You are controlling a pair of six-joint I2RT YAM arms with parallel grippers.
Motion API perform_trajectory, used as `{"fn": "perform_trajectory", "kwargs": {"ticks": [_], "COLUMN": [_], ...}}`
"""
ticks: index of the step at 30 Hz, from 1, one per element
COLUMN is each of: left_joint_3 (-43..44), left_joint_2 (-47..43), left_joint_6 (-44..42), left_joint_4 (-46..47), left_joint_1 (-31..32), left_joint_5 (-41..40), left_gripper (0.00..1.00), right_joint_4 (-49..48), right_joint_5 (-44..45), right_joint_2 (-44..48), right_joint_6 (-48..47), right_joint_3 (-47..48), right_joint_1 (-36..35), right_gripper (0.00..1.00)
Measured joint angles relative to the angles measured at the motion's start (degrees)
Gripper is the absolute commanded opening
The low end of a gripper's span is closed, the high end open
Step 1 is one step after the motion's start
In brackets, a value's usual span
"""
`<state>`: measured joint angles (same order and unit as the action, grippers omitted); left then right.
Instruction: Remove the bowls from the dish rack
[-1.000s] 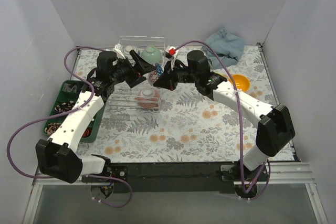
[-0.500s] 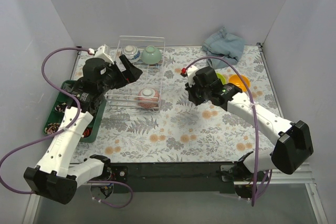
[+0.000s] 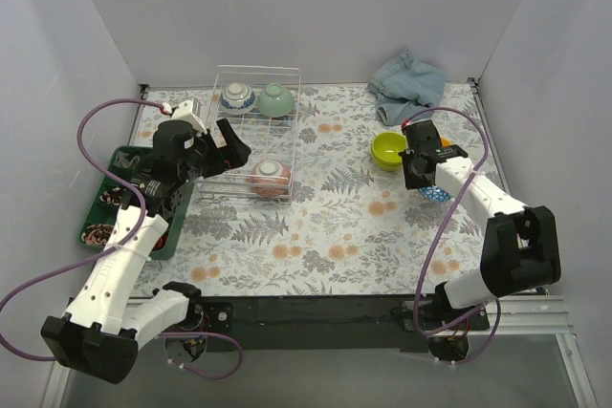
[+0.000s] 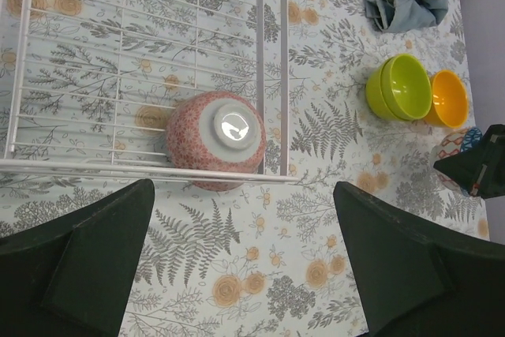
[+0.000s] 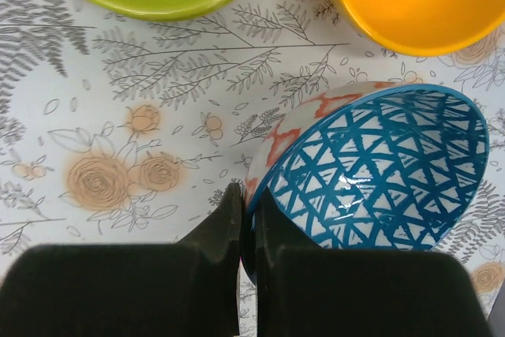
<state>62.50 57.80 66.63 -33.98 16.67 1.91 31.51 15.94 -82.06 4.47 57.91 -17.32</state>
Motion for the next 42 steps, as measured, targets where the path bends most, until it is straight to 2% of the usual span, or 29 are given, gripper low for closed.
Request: {"fn": "perform_trajectory", "kwargs": {"ticks": [4,7,8,10,11,13,14,20,24,30,38,42], "left_joint_3": [-0.26,-0.26,-0.26,-0.26,-0.28,-0.28,-0.31,-0.31,-0.31,1.05,4.66,6.47], "left_joint_2": [-0.57,-0.94,-1.03,-1.14,-1.14,-1.14,-1.11,0.61,3.45,9.03,15.02,18.62], "left_joint_6": [-0.5,-0.9,-1.03,-1.2,-1.25,-1.29,-1.31,-1.7,-1.68,-1.68,-1.29,-0.66], "left_joint_4": [-0.92,-1.44,-1.64,-1.84,-1.9,-2.03,-2.05,-2.05,-2.03,-2.14,-2.54,-2.56], "left_joint_1": [0.0,0.0,0.0,0.0,0.0,0.0,0.0,0.0,0.0,0.0,0.0,-0.13], "left_joint_5": [-0.17,-0.35,-0.42,-0.44,-0.46,-0.42,-0.35,1.6,3.96,6.21,8.0,8.98], "left_gripper": [0.98,0.98,0.98,0.98,0.98,0.98,0.98,0.98,0.98,0.98,0.98,0.98], "right_joint_4": [-0.04,-0.59,-0.9,-1.14,-1.44,-1.73,-1.99,-2.32,-1.22,-0.85,-7.89,-12.04], "right_joint_5": [0.2,0.79,0.92,1.36,1.79,2.38,2.54,2.14,1.49,-1.51,-15.91,-24.41], "right_joint_2": [-4.33,-6.93,-7.3,-7.72,-7.74,-7.74,-7.74,-7.26,-3.23,7.91,27.41,32.85], "right_joint_6": [1.36,1.86,1.99,2.51,2.73,3.15,3.26,3.63,4.0,4.26,4.63,4.7], "right_joint_3": [0.0,-0.26,-0.5,-0.94,-1.16,-1.25,-1.25,-1.27,-1.49,-1.51,-9.94,-13.11], "right_joint_1": [2.36,3.56,3.85,4.31,4.48,4.59,4.61,4.59,4.59,4.59,4.59,4.5], "right_gripper": [0.01,0.06,0.16,0.25,0.4,0.47,0.57,0.76,0.84,0.89,0.94,0.94]}}
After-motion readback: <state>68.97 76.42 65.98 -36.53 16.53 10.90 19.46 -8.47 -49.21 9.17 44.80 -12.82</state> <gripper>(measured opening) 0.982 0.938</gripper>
